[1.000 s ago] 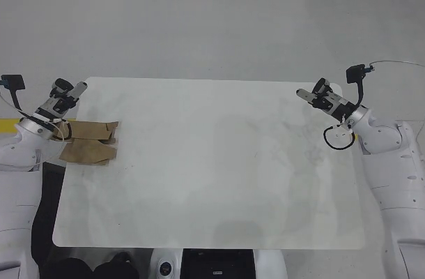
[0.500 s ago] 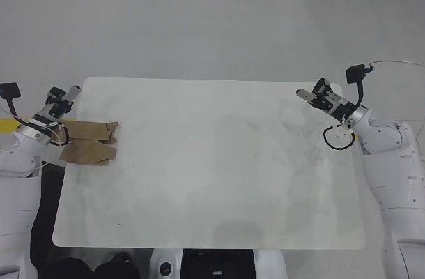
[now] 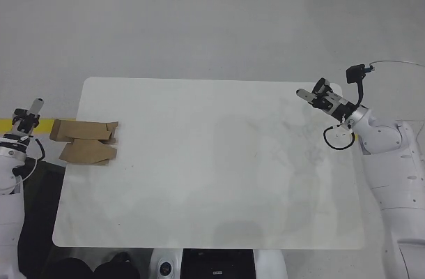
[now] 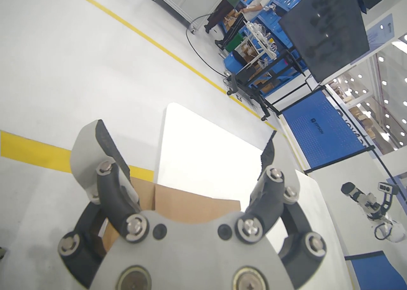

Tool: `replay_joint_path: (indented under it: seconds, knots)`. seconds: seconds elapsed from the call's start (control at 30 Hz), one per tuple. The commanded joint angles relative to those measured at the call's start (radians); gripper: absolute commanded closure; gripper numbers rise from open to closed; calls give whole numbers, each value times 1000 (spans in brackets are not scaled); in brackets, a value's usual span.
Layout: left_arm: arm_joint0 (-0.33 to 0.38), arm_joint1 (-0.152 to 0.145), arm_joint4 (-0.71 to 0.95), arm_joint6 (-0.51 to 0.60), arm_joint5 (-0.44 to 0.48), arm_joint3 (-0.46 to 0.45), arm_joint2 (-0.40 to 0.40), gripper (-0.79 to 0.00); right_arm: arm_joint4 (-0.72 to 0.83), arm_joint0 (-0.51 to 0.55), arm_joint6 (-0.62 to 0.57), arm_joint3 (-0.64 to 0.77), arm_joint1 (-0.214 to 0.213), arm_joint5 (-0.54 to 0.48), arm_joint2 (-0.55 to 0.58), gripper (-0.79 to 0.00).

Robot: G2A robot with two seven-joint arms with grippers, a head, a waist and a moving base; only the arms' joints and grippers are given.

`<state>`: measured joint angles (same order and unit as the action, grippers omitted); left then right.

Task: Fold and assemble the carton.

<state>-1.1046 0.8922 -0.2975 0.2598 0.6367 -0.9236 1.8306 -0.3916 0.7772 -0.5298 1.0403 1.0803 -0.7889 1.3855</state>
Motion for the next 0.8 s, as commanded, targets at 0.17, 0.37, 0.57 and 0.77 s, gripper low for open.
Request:
replay_joint_path:
  seconds: [0.17,0.37,0.57,0.77]
  knots:
    - [29,-7,-130,-65,-35,93,-12,-785,0,0,0,0,0,0,0,-785]
    - [73,-10,-170,12,-41,188,-47,-785,0,0,0,0,0,0,0,-785]
    - [116,-9,-140,108,-53,266,-70,-785,0,0,0,0,0,0,0,-785]
    - [161,-1,-75,214,-34,327,-99,-514,0,0,0,0,0,0,0,-785]
